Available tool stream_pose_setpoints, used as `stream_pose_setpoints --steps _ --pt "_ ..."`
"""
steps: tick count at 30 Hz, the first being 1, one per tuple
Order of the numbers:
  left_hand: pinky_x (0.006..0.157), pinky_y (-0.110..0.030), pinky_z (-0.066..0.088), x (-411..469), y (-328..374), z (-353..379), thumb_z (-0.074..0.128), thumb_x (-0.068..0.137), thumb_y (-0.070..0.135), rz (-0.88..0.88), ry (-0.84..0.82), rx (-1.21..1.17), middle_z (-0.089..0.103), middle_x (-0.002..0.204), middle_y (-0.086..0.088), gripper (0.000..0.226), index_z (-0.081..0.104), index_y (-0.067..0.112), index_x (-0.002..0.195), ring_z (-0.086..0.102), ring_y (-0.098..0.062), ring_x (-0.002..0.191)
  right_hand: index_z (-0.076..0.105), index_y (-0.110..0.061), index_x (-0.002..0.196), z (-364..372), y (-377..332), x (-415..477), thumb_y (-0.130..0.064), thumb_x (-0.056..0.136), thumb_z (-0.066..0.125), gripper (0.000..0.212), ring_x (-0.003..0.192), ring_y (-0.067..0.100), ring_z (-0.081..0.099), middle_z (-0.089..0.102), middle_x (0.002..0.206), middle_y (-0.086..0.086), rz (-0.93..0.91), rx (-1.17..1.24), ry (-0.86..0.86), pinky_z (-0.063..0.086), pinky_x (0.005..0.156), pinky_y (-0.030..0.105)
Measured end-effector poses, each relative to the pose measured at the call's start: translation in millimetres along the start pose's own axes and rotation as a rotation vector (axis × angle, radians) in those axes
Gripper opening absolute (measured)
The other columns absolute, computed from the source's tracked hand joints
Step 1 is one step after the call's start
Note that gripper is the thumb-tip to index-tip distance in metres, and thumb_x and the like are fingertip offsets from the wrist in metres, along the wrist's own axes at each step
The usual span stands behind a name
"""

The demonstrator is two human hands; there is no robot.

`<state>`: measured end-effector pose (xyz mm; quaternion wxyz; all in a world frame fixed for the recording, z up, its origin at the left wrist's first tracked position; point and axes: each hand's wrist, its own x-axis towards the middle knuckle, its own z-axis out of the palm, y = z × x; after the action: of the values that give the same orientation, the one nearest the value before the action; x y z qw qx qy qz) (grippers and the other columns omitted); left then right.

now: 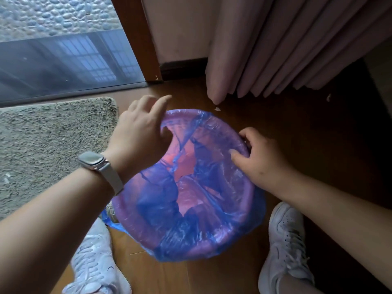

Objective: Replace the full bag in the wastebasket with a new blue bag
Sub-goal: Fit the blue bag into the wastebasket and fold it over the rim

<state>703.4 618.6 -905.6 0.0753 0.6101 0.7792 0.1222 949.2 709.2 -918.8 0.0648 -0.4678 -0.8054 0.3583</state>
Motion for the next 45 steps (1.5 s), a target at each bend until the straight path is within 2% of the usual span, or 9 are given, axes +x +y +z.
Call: stream_pose_setpoints --steps 7,12,17,19,25,30,35,42,45 --pt "0.097 -0.042 0.039 18.6 53.5 15.5 0.048 0.086 0.05 0.38 -0.111 0.048 0.059 0.127 0.001 0.05 0.053 0.029 0.132 0.052 -0.027 0.119 0.053 -0.019 0.083 4.8 -9.0 24.2 -0.022 0.084 0.066 0.014 0.061 0.005 0.051 0.056 0.069 -0.007 -0.057 0.128 -0.119 0.039 0.052 0.019" --pt "0.074 -0.041 0.041 16.1 48.2 28.9 0.042 0.087 0.055 0.259 -0.083 0.166 0.058 0.097 -0.004 0.039 0.059 0.024 0.105 0.055 -0.032 0.094 0.05 -0.018 0.069 10.3 -19.7 33.9 -0.04 0.075 0.062 0.026 0.06 0.011 0.048 0.052 0.062 -0.005 -0.083 0.166 -0.171 0.042 0.055 0.038" --pt "0.065 -0.042 0.043 11.3 29.2 27.0 0.047 0.091 0.048 0.097 -0.053 0.119 0.058 0.092 -0.011 0.035 0.056 0.015 0.095 0.057 -0.038 0.088 0.055 -0.016 0.114 4.8 -20.3 27.8 -0.034 0.08 0.068 0.041 0.085 0.011 0.051 0.05 0.098 -0.006 -0.193 0.061 -0.001 0.047 0.076 0.029" --pt "0.062 -0.043 0.045 8.6 20.0 25.2 0.046 0.094 0.045 0.042 -0.045 0.095 0.058 0.091 -0.014 0.033 0.054 0.013 0.092 0.058 -0.04 0.086 0.056 -0.012 0.114 -3.5 -21.8 23.2 -0.037 0.077 0.064 0.045 0.089 0.014 0.051 0.049 0.102 -0.001 -0.264 -0.001 0.126 0.047 0.079 0.031" --pt "0.069 -0.045 0.047 1.7 16.9 16.7 0.038 0.09 0.035 0.127 -0.057 0.1 0.057 0.101 -0.013 0.031 0.056 0.016 0.107 0.057 -0.039 0.091 0.055 -0.012 0.115 -9.7 -22.3 16.5 -0.039 0.075 0.069 0.051 0.099 0.025 0.053 0.053 0.109 0.008 -0.152 -0.198 0.043 0.044 0.088 0.036" --pt "0.084 -0.043 0.047 9.9 41.9 18.4 0.04 0.091 0.034 0.272 -0.12 -0.037 0.058 0.125 -0.005 0.045 0.046 0.023 0.134 0.055 -0.032 0.11 0.053 -0.02 0.089 -2.5 -17.9 29.0 -0.027 0.08 0.065 0.017 0.079 0.024 0.056 0.057 0.085 0.0 -0.085 -0.148 -0.04 0.042 0.065 0.032" --pt "0.065 -0.04 0.043 18.1 55.3 30.5 0.048 0.094 0.042 0.265 -0.091 0.006 0.058 0.098 -0.008 0.032 0.057 0.02 0.115 0.057 -0.035 0.092 0.044 -0.021 0.07 0.2 -21.1 37.0 -0.029 0.083 0.061 0.022 0.059 0.019 0.049 0.05 0.064 -0.005 -0.044 -0.15 -0.092 0.034 0.048 0.029" --pt "0.063 -0.035 0.032 13.3 45.2 30.0 0.042 0.095 0.047 0.106 -0.117 0.025 0.056 0.102 -0.005 0.033 0.05 0.016 0.098 0.054 -0.031 0.098 0.049 -0.014 0.069 4.7 -32.0 44.7 -0.034 0.077 0.065 0.027 0.057 0.018 0.045 0.051 0.062 -0.001 -0.041 -0.092 -0.159 0.034 0.05 0.03" --pt "0.062 -0.035 0.031 10.9 36.3 25.3 0.043 0.096 0.047 0.048 -0.098 -0.008 0.055 0.096 -0.01 0.03 0.043 0.018 0.088 0.055 -0.037 0.093 0.054 -0.017 0.082 -5.3 -27.5 41.0 -0.035 0.075 0.071 0.025 0.069 0.015 0.05 0.054 0.08 -0.003 -0.12 -0.119 -0.064 0.04 0.06 0.029"
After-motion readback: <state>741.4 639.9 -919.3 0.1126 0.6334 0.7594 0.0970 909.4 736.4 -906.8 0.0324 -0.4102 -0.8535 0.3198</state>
